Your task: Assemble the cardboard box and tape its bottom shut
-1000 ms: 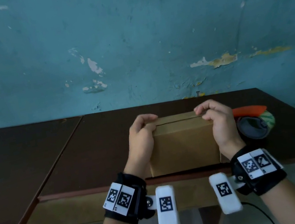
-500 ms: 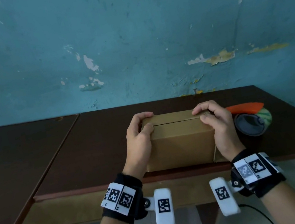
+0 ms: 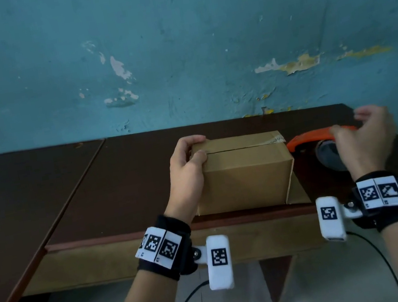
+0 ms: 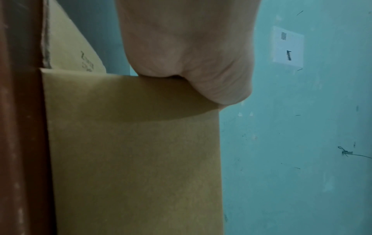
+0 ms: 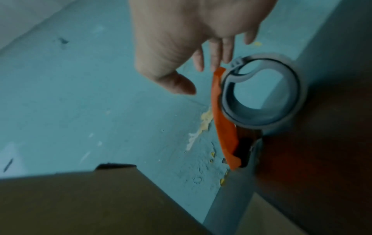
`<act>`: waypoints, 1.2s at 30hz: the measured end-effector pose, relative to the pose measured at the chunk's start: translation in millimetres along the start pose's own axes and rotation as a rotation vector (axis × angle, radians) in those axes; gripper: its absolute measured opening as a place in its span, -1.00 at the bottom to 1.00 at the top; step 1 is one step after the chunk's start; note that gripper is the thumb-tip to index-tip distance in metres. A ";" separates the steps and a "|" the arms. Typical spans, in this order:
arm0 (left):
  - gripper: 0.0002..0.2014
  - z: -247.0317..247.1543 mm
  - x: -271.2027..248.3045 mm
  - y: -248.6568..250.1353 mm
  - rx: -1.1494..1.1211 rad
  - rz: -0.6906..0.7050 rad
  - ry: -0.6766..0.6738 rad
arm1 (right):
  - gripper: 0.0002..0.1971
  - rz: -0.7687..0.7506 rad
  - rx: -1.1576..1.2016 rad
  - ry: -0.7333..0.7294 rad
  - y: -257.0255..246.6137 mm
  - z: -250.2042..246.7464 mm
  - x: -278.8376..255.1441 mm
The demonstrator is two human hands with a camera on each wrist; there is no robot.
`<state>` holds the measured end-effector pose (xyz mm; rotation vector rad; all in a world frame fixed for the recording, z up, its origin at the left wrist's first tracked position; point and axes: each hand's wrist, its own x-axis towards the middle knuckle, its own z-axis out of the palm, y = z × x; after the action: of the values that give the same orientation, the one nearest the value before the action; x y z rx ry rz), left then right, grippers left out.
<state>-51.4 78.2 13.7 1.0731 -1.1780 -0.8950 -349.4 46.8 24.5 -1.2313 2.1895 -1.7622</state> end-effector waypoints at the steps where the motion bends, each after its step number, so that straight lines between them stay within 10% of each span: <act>1: -0.71 0.1 0.0 0.5 -0.003 -0.004 0.001 | -0.41 0.083 0.011 -0.043 3.3 1.3 -0.3; 10: -0.73 1.7 -1.6 3.6 -0.021 -0.044 0.018 | -0.56 0.314 -0.060 -0.069 21.2 9.7 -6.9; 21: -0.72 1.1 -2.6 6.1 -0.011 -0.049 0.003 | -0.61 0.309 0.501 0.150 -9.0 -5.1 13.7; 24: -0.72 2.0 -2.1 5.0 -0.018 -0.052 0.007 | -0.93 0.273 0.653 0.081 -33.0 -14.7 10.4; 36: -0.74 5.2 -5.2 2.3 -0.049 -0.060 -0.014 | -0.95 -0.043 0.856 -0.637 -109.5 24.8 -68.5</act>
<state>-57.4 82.9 14.8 1.0694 -1.1345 -0.9747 -232.5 67.1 81.0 -1.3133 0.9113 -1.6796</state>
